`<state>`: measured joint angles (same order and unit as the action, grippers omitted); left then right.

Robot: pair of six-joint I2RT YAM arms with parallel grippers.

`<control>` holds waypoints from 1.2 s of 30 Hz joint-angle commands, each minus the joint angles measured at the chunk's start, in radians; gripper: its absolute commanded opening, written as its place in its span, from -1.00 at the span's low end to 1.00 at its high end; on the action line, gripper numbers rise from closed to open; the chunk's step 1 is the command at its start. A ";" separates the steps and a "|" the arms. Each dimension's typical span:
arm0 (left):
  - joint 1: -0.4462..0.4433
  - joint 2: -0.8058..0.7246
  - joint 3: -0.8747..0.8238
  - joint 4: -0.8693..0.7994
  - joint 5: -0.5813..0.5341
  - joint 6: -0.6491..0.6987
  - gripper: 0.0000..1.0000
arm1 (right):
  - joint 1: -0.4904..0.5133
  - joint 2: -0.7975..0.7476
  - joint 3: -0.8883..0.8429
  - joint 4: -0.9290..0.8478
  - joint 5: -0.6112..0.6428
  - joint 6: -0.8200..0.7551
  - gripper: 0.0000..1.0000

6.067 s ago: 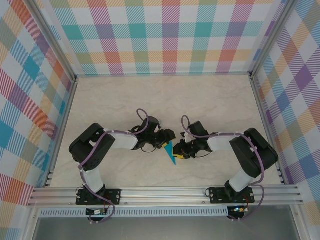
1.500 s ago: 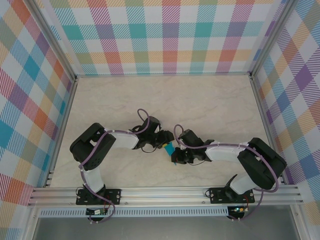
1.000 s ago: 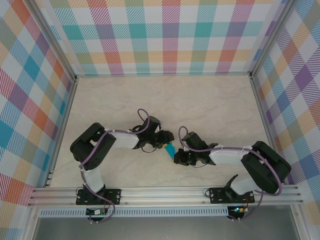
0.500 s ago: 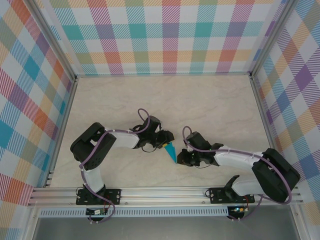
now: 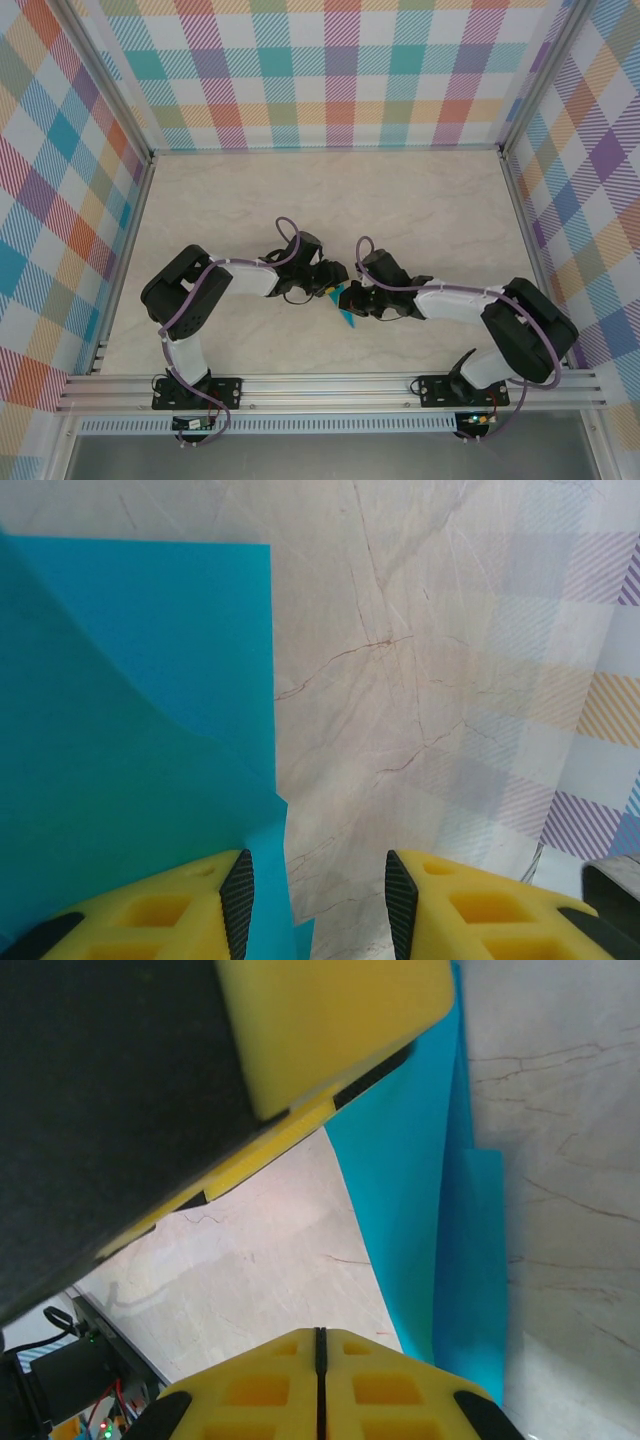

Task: Fold a paper plane with a square sheet of paper (pick it up from the middle)
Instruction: Fold the wing for the fifth time at the center of the table.

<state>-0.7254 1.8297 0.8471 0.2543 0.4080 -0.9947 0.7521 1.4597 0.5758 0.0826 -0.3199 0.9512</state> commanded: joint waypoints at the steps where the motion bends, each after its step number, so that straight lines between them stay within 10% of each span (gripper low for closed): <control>1: -0.014 0.091 -0.039 -0.173 -0.049 0.014 -0.16 | -0.010 0.038 0.046 0.045 -0.025 0.024 -0.85; 25: -0.013 0.084 -0.027 -0.190 -0.055 0.019 -0.16 | -0.039 0.169 0.034 0.046 0.005 0.026 -0.87; 36: 0.063 0.059 -0.017 -0.148 -0.029 0.078 -0.13 | -0.040 0.254 0.040 -0.246 0.086 -0.044 -1.00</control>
<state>-0.7010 1.8313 0.8574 0.2375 0.4370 -0.9718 0.7185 1.6333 0.6460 0.0692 -0.3180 0.9504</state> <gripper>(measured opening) 0.433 0.046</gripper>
